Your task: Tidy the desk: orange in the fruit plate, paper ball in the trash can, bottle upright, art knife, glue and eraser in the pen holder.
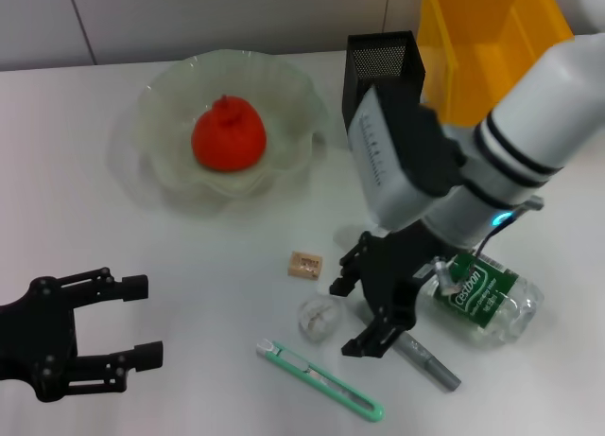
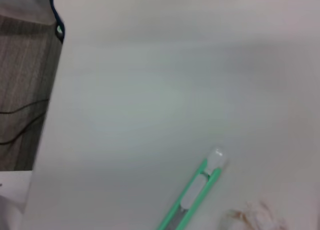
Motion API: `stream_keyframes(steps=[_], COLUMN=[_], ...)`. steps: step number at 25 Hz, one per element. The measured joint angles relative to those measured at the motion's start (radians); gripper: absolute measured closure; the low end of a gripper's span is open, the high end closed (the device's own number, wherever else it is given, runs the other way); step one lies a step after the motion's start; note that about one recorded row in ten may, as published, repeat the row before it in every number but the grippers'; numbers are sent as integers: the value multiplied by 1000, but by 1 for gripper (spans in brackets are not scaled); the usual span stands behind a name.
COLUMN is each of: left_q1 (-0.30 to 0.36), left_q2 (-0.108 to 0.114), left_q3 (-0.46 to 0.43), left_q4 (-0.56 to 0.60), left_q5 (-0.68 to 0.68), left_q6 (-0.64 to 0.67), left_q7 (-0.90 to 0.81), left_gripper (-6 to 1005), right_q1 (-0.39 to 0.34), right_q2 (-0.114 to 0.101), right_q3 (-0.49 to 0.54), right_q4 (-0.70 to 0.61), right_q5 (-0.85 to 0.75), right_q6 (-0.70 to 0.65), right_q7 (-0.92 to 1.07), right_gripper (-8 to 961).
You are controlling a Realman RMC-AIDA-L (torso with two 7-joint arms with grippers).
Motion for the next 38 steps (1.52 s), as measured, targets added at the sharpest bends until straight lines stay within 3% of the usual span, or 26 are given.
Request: stream_keyframes(steps=[9, 27, 28, 33, 38], left_q1=[-3, -6, -5, -7, -11], left_q2=[-2, -10, -11, -11, -11], left_q3=[0, 0, 0, 0, 0], left_q4=[-12, -13, -13, -13, -13], left_q5=[0, 0, 0, 0, -3], left_q6=[-11, -24, -24, -24, -18], left_q7=[2, 12, 12, 12, 12], left_gripper=[182, 182, 182, 183, 183], right_q1=[-1, 14, 9, -9, -64], right_q2=[3, 3, 3, -3, -5], right_q3=[-90, -216, -211, -183, 0], right_q4=[29, 69, 56, -17, -203], right_q5=[28, 42, 40, 36, 1], right_q6=[147, 260, 260, 228, 68], right_q7=[2, 29, 35, 68, 98], right_gripper=[247, 252, 252, 472, 505])
